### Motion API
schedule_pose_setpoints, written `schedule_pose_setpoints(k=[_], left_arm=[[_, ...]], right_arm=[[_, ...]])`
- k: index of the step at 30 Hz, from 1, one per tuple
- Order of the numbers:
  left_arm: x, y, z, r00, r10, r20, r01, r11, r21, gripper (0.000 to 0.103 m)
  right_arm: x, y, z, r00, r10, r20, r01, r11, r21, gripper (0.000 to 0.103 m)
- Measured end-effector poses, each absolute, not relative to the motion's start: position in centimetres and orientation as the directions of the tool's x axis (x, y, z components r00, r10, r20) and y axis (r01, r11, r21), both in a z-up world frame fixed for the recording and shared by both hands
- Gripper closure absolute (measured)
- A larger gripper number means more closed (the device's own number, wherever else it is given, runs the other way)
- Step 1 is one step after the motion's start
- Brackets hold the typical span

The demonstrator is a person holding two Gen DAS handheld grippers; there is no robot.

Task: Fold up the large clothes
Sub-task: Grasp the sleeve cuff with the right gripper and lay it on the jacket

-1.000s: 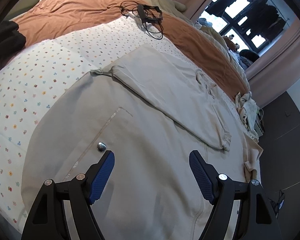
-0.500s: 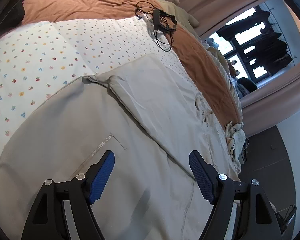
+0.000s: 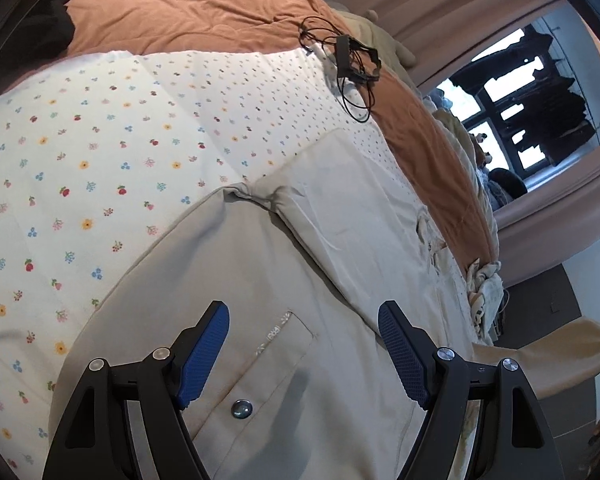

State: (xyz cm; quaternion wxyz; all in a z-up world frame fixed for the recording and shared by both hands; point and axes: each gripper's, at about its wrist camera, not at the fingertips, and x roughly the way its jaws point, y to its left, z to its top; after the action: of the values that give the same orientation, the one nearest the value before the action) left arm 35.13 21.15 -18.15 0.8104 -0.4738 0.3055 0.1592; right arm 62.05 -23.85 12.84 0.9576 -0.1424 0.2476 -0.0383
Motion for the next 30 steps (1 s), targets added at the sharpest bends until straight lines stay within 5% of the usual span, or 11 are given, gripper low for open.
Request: schedule_pose_setpoints(k=[9,30], left_arm=[[34.0,22.5,-18.0,0.799,-0.063,-0.598,-0.517,0.437,-0.736,0.025],[33.6,23.7,-19.1,0.764,-0.05,-0.643,-0.571,0.412,-0.71,0.025]], right_arm=[[62.2,-13.0,11.8,0.878,-0.084,-0.47,-0.105,0.926,-0.362,0.072],[60.2,1.5,-5.8,0.722,0.099,-0.685,-0.419,0.85,-0.319,0.07]])
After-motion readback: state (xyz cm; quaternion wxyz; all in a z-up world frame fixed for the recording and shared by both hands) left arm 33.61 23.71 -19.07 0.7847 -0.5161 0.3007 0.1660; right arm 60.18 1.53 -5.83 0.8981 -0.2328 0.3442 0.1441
